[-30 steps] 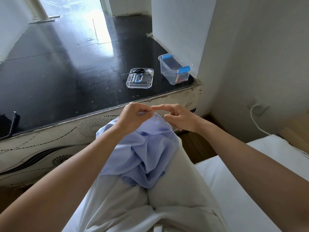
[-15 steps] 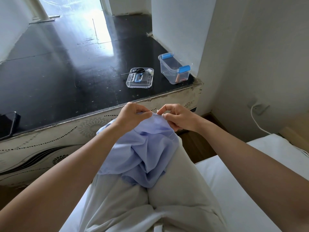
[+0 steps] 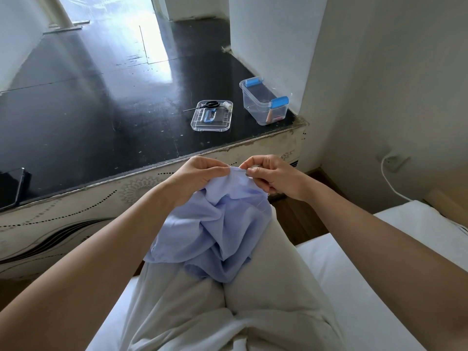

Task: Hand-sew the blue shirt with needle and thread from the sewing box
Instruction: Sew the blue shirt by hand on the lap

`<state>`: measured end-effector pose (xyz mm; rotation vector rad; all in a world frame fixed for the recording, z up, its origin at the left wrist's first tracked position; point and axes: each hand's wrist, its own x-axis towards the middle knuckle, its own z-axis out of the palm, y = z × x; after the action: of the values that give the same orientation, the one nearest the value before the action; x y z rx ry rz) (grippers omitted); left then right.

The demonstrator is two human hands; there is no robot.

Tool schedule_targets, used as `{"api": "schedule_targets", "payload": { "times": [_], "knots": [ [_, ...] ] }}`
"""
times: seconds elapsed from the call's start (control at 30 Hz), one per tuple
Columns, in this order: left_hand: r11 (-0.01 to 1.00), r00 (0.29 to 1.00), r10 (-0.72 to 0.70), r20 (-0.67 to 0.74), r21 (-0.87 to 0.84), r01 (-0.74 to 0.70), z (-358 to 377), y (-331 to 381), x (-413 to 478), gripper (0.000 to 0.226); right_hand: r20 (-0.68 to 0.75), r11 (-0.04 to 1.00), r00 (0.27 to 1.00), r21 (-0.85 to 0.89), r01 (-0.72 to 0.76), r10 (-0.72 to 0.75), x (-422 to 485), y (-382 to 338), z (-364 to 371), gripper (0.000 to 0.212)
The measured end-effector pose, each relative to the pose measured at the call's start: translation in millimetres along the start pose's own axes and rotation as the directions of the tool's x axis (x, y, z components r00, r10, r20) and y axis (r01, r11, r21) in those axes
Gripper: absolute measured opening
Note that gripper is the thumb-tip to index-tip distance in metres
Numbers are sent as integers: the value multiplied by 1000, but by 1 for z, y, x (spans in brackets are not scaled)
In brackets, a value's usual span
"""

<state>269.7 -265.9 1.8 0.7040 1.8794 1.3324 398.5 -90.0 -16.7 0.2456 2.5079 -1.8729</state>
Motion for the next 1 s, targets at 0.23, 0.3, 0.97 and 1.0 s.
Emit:
{"api": "schedule_targets", "payload": {
  "times": [0.23, 0.3, 0.97, 1.0],
  "knots": [
    [997, 996, -16, 90, -69, 23, 0, -4, 2, 14, 37, 997, 999, 71, -3, 0, -1, 3, 1, 18],
    [994, 995, -25, 98, -103, 35, 1, -6, 3, 11, 47, 996, 999, 90, -10, 5, -1, 3, 1, 17],
    [998, 999, -31, 8, -59, 32, 12, -3, 3, 16, -92, 991, 996, 130, 26, -14, 10, 6, 16, 28],
    [996, 999, -34, 8, -85, 34, 13, -2, 3, 19, -91, 991, 996, 134, 18, -6, 10, 7, 18, 29]
  ]
}}
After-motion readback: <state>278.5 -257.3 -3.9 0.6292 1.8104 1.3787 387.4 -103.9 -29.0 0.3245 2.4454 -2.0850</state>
